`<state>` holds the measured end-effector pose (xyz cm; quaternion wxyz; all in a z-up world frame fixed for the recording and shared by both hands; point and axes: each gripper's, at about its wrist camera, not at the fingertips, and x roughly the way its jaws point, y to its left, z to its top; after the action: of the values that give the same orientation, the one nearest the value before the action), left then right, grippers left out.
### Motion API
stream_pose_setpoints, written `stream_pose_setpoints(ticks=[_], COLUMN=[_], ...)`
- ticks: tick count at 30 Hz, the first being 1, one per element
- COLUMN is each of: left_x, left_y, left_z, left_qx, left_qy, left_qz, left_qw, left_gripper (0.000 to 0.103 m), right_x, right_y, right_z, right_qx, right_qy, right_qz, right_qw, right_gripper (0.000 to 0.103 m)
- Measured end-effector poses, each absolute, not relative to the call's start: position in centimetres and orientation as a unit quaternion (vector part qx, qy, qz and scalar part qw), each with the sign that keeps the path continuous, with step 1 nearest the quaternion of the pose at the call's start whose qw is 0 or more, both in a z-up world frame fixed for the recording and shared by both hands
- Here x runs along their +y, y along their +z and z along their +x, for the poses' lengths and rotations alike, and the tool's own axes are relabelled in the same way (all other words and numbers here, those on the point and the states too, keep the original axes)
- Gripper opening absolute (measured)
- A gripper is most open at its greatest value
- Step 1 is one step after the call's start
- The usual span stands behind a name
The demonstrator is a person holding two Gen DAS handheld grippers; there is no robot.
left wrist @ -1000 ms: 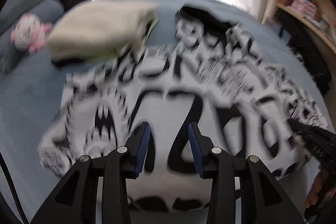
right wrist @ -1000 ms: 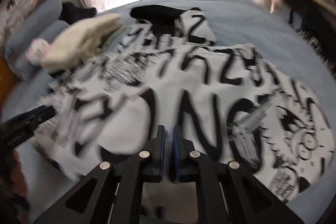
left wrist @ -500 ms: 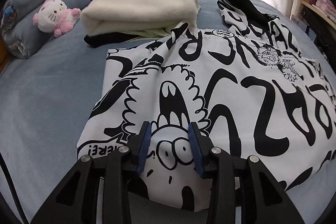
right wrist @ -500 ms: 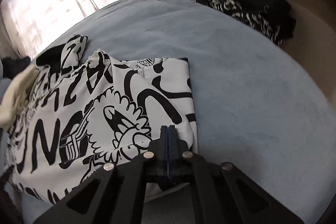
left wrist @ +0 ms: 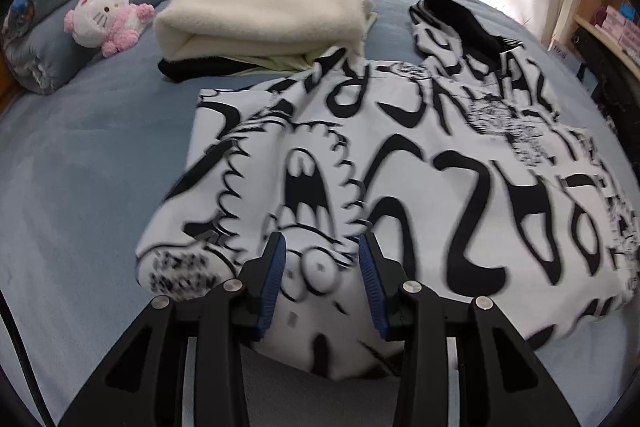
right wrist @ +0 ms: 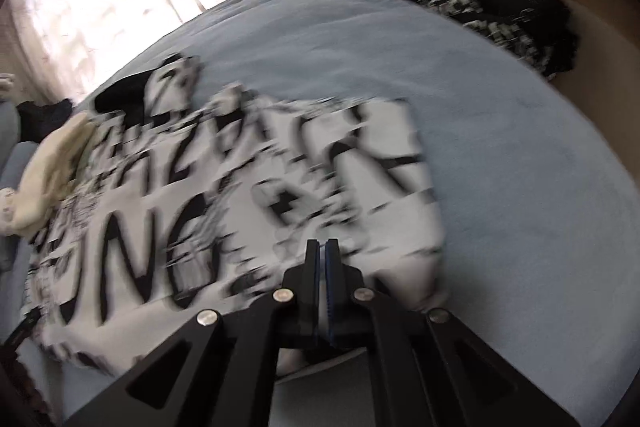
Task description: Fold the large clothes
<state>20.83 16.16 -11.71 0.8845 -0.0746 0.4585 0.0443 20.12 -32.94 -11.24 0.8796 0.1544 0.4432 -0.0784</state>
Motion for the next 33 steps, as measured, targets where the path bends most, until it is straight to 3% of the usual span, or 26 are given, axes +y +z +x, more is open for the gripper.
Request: stream_pose_setpoints(ticks=[14, 21, 25, 33], left_x=[4.5, 2.7, 2.7, 3.8], left_y=[-9.2, -13.3, -14.0, -13.0], left_z=[22.8, 23.3, 22.1, 21.6], left_qx=[0.437, 0.482, 0.478, 0.483], left_qy=[-0.073, -0.070, -0.073, -0.078], left_qz=[-0.078, -0.055, -0.035, -0.055], left_qw=[0.893, 0.872, 0.875, 0.871], left_gripper=[0.036, 0.036, 0.036, 0.036], right_x=[-16.3, -14.0, -14.2, -15.9], right_y=[-8.9, -13.1, -13.8, -12.8], right_z=[24.8, 25.3, 22.6, 21.6], right_qx=[0.432, 0.481, 0.470, 0.478], right_qy=[0.108, 0.111, 0.124, 0.133], right_qz=[0.105, 0.043, 0.013, 0.063], right_qw=[0.889, 0.868, 0.874, 0.866], right_gripper=[0.002, 0.005, 0.005, 0.005])
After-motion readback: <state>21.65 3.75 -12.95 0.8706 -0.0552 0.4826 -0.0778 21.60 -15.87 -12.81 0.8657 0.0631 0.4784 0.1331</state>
